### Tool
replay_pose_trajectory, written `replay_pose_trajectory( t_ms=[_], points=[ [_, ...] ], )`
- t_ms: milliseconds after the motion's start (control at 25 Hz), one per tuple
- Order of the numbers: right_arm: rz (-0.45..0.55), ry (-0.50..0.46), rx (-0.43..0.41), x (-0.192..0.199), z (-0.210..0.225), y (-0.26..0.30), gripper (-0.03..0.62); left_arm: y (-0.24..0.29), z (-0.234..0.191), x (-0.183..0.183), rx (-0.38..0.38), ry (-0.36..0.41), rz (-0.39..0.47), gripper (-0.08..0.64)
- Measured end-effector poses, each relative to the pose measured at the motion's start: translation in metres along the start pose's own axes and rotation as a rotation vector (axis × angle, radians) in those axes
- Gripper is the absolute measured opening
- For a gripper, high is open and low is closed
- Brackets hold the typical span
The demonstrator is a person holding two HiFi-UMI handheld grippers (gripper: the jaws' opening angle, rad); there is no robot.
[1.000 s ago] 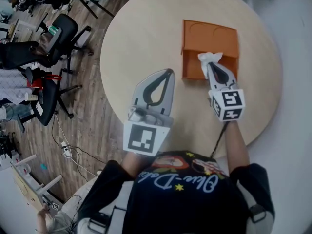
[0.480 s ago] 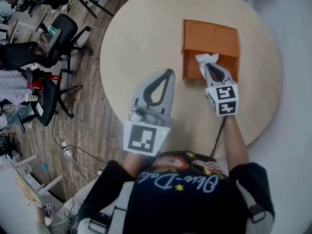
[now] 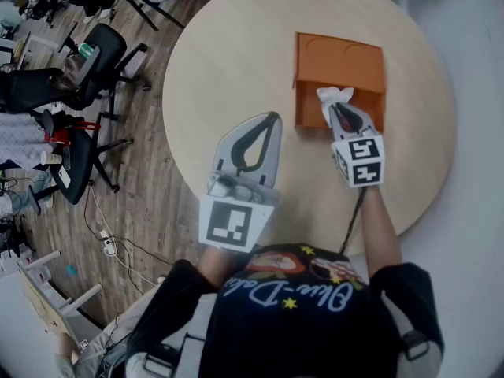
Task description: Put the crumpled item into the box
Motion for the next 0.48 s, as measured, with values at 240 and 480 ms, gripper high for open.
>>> replay_pose_trajectory(
  t_ms=[240,480],
  points=[
    [0.014,0.011,0.015,-0.001,0.0,-0.003,0.054,-0.003,0.0,0.001,-0.005,0.007,0.012,-0.008],
    [0.094,0.063,0.051,-0.013,0.0,-0.023,0.057,-0.011,0.001,-0.004,-0.011,0.01,0.017,-0.008]
  ],
)
Point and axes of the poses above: the fingertips, and each gripper's own axes: y forward along the fingers, z to its right, x out of its underside, the point moved 8 cm from there along -y, backward along the fingers, and after that the axes turned 2 degrees about x, right-handed, at the moved point
